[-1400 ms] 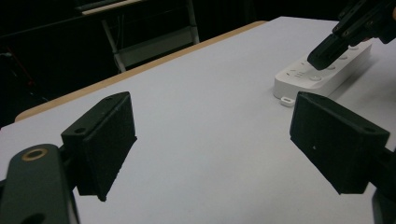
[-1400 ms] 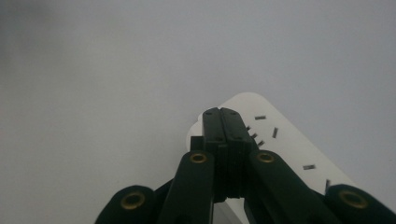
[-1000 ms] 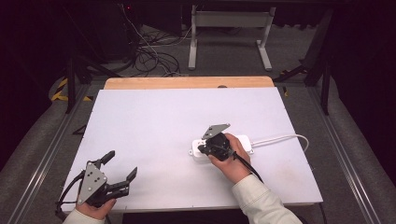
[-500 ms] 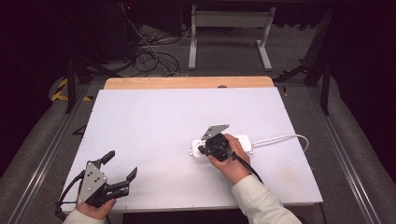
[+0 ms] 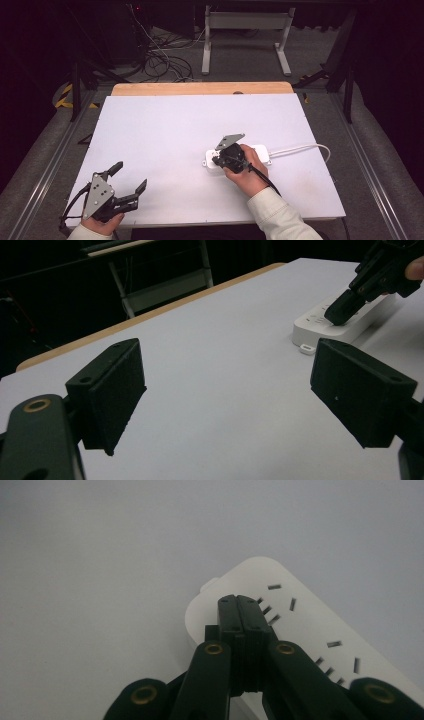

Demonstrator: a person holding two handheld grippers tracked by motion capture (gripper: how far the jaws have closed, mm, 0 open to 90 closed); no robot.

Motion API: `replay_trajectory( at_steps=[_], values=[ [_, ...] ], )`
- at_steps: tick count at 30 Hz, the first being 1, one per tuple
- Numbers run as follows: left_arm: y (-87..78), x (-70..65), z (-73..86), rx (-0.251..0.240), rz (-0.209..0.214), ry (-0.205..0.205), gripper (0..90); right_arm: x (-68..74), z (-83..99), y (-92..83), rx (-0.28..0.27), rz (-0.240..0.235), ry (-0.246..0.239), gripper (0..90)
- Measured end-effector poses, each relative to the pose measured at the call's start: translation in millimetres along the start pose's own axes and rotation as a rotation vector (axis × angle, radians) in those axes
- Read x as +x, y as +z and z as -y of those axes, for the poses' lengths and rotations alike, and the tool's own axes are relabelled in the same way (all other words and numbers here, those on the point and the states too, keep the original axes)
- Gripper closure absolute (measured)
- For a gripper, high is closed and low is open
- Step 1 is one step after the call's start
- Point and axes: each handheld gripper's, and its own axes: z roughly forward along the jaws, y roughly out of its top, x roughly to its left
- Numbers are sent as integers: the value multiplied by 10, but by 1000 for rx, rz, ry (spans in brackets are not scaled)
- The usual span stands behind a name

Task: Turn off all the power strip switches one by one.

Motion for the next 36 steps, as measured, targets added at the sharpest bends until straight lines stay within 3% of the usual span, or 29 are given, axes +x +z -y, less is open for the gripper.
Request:
replay_trajectory(
  at_steps=[8,11,13,17,26,36],
  values=[
    [3,-4,-1,-1,2,1,148,18,-9,-2,12,8,-19,900],
    [1,-4,-1,-1,1,1,148,2,-2,-1,7,4,6,900],
    [4,-4,0,-3,0,0,148,2,-1,-8,16,42,-1,900],
    [9,-2,-1,-3,1,5,148,-48,26,-9,-4,4,36,900],
    [11,1,0,-1,0,6,148,-11,24,-16,5,23,-1,900],
    [15,-4,0,4,-1,5,148,-2,21,-17,10,24,-8,900]
  ],
)
